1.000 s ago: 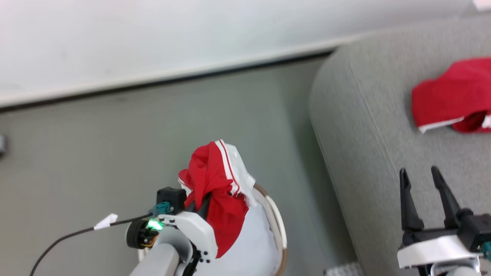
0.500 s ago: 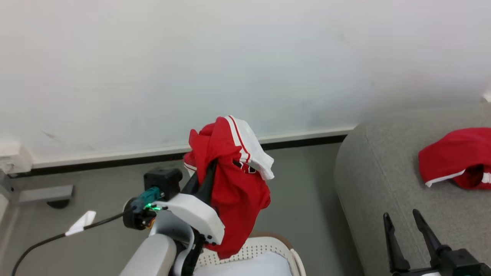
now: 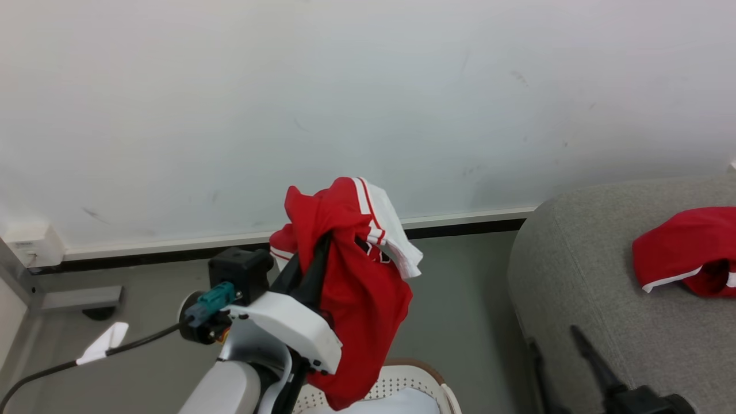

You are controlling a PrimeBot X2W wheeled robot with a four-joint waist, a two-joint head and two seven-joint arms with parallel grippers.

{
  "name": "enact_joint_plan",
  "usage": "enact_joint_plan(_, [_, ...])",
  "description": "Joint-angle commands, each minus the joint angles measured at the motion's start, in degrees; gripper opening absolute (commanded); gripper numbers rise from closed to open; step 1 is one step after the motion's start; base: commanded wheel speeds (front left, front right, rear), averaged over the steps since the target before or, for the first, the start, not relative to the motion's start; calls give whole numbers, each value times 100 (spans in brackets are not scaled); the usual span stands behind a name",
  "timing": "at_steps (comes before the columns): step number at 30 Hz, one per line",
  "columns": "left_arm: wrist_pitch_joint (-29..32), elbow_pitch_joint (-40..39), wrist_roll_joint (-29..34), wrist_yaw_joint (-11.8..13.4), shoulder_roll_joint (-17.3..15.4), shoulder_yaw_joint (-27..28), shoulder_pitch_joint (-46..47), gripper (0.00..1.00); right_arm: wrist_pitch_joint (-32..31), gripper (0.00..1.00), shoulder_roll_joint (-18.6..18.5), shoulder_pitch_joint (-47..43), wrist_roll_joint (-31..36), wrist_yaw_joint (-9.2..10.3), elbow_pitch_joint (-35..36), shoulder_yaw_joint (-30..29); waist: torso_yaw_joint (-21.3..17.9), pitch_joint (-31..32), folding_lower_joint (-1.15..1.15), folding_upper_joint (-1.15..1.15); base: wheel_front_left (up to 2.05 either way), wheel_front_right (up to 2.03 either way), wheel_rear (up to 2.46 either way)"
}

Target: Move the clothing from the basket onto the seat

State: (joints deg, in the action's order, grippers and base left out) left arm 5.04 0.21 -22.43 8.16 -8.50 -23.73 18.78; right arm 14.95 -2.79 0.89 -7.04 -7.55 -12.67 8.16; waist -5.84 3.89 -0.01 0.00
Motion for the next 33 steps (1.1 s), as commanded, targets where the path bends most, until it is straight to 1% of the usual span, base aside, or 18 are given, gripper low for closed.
enact_joint_plan(1, [8, -47, 52, 13, -13, -5, -22, 0, 13, 100, -34, -65, -22, 13, 37, 136, 10, -6, 1, 0, 0, 0, 0])
enact_joint_plan(6, [47, -163, 62, 27, 28, -77, 68, 0, -194, 100, -295, 299, -360, 13, 161, 1248, 33, -45, 1, 0, 0, 0, 0])
enact_joint_plan(9, [62, -188, 65, 8, 59, -142, 97, 0, -339, 100, -410, 583, -648, 13, 180, 1791, 44, -75, 1, 0, 0, 0, 0])
enact_joint_plan(14, [64, -149, 64, -43, 128, -269, 180, 0, -475, 100, -393, 1232, -1027, 13, -59, 2549, 105, -123, 1, 0, 0, 0, 0])
enact_joint_plan(18, [44, -74, 65, -79, 196, -391, 246, 0, -508, 100, -306, 1771, -1243, 13, -495, 2996, 168, -119, 1, 0, 0, 0, 0])
enact_joint_plan(22, [45, -16, 7, -123, 269, -518, 305, 0, -472, 100, -143, 2267, -1461, 13, -1064, 3294, 220, -106, 1, 0, 0, 0, 0])
enact_joint_plan(27, [30, 47, -82, -157, 345, -645, 353, 0, -336, 100, -19, 2805, -2081, 14, -1735, 3724, 255, -85, 1, 0, 0, 0, 0])
enact_joint_plan(28, [28, 60, -102, -165, 355, -671, 353, 0, -288, 89, -10, 2894, -2203, 13, -1850, 3788, 264, -81, 1, 0, 0, 0, 0])
enact_joint_plan(29, [25, 74, -114, -166, 363, -689, 361, 0, -242, 29, -4, 2980, -2318, 13, -1960, 3860, 272, -78, 1, 0, 0, 0, 0])
enact_joint_plan(30, [14, 89, -124, -167, 370, -704, 368, 0, -195, 0, -1, 3049, -2425, 13, -2034, 3933, 279, -77, 1, 0, 0, 0, 0])
enact_joint_plan(33, [-8, 134, -136, -161, 372, -714, 374, 0, -99, 0, 2, 3226, -2732, 14, -2165, 4149, 295, -71, 1, 0, 0, 0, 0])
